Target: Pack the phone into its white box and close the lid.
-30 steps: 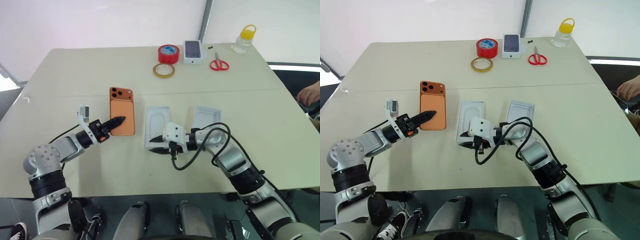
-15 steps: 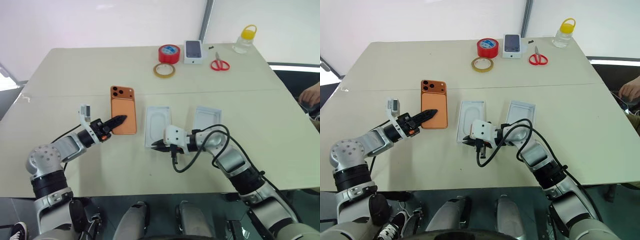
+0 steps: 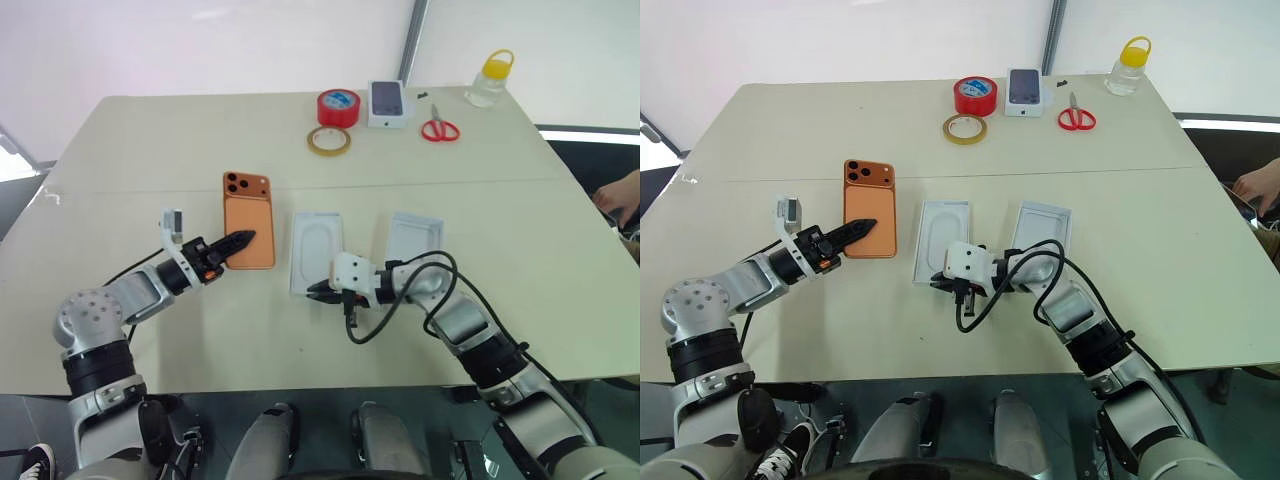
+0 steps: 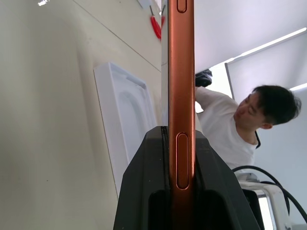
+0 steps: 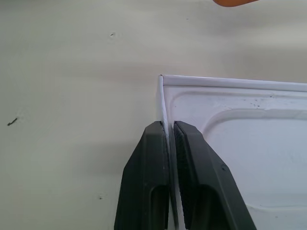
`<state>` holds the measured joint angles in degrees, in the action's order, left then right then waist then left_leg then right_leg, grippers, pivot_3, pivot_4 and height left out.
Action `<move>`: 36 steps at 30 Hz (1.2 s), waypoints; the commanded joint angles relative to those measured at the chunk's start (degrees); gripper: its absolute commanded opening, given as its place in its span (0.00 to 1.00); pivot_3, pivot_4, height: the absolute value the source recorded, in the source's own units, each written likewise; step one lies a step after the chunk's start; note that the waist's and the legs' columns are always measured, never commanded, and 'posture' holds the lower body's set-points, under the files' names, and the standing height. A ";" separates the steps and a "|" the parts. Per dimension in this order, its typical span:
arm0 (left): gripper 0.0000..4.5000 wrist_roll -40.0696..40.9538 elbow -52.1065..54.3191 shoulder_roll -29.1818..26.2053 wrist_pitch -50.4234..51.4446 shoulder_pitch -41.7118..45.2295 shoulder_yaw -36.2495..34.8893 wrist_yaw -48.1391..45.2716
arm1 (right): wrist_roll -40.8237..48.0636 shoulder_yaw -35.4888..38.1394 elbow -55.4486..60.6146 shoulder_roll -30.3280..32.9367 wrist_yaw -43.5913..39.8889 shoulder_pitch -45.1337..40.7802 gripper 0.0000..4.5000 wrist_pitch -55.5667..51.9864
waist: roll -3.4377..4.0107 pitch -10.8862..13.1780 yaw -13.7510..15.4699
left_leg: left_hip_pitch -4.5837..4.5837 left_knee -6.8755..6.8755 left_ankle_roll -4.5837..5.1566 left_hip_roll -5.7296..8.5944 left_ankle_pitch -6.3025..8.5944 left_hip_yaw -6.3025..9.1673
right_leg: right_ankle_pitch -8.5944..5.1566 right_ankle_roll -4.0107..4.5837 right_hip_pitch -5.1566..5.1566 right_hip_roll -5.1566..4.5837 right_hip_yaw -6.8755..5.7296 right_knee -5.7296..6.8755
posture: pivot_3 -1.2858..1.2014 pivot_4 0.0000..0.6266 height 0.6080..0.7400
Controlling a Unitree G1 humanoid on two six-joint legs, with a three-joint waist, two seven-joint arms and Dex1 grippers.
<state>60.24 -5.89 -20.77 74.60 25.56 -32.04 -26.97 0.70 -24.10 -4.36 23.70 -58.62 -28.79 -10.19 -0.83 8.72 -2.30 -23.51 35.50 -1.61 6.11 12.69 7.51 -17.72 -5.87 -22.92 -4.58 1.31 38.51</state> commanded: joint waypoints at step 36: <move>0.00 3.11 4.56 3.16 -0.09 -2.16 10.20 4.23 | 5.27 12.17 2.99 9.46 2.28 -0.53 0.47 -8.36 | -0.01 0.01 1.13 | 0.01 -0.01 0.13 0.00 0.08 -0.01 | 0.00 0.00 0.11 -0.01 -0.02 -0.21 | 0.52 0.24 1.00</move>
<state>61.72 -3.54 -17.45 74.87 22.54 -20.91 -22.42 6.72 -13.18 -0.99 33.33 -57.67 -27.64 -20.23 -0.84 8.73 -1.17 -23.50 35.49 -1.49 6.11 12.77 7.50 -17.72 -5.87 -22.80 -4.59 1.30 38.30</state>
